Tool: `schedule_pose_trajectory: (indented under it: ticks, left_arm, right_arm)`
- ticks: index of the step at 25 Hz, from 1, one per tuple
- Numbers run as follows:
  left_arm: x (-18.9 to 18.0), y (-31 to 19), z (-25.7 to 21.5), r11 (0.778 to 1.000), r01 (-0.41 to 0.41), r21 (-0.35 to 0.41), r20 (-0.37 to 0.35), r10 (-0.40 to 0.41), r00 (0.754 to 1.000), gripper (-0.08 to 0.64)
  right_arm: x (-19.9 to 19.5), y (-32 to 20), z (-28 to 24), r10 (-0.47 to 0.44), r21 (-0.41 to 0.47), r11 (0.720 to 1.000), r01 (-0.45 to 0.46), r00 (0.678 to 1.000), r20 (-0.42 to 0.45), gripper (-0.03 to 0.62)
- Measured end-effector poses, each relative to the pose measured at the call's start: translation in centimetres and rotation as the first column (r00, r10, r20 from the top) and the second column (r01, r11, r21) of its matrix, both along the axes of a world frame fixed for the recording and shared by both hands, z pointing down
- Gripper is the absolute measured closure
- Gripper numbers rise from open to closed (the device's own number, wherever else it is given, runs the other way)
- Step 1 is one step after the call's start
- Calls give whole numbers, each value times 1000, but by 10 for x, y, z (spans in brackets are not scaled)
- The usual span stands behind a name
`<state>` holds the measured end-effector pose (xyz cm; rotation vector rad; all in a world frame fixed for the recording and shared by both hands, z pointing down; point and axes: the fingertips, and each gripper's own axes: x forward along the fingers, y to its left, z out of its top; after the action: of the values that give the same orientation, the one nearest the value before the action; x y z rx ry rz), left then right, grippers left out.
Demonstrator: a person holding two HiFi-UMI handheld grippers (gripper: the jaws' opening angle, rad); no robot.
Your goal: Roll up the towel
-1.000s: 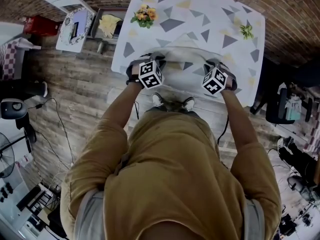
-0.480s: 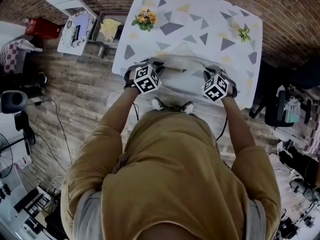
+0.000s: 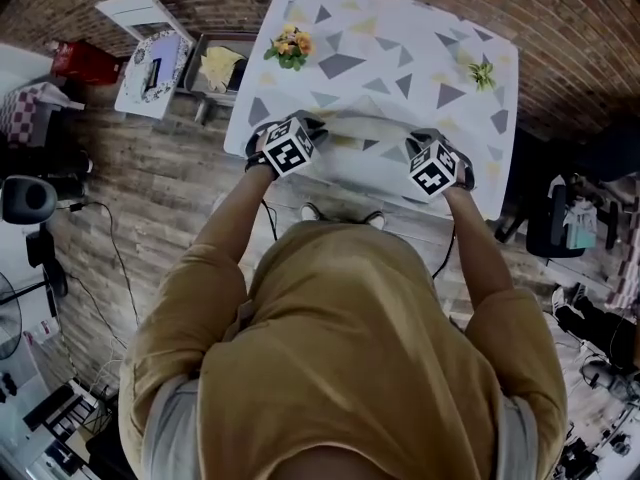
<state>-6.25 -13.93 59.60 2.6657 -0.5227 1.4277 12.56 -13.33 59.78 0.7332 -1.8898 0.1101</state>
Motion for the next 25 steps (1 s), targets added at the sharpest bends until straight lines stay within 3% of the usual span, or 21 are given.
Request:
schedule_pose_trajectory:
  ticks: [7, 16, 20, 25]
  left_arm:
    - [2, -18, -6, 996, 4, -85, -37, -7, 999, 454]
    - [-2, -37, -1, 969, -1, -248, -81, -20, 996, 454]
    - [-5, -48, 2, 951, 30, -308, -99, -64, 993, 454]
    - [-3, -59, 3, 943, 40, -332, -102, -78, 992, 454]
  right_arm:
    - [4, -15, -3, 55, -58, 997, -52, 998, 41, 546]
    - [8, -37, -9, 77, -146, 987, -65, 994, 78, 545]
    - [10, -47, -10, 91, -188, 980, -72, 992, 92, 545]
    - [11, -57, -6, 118, -262, 961, -88, 988, 102, 545]
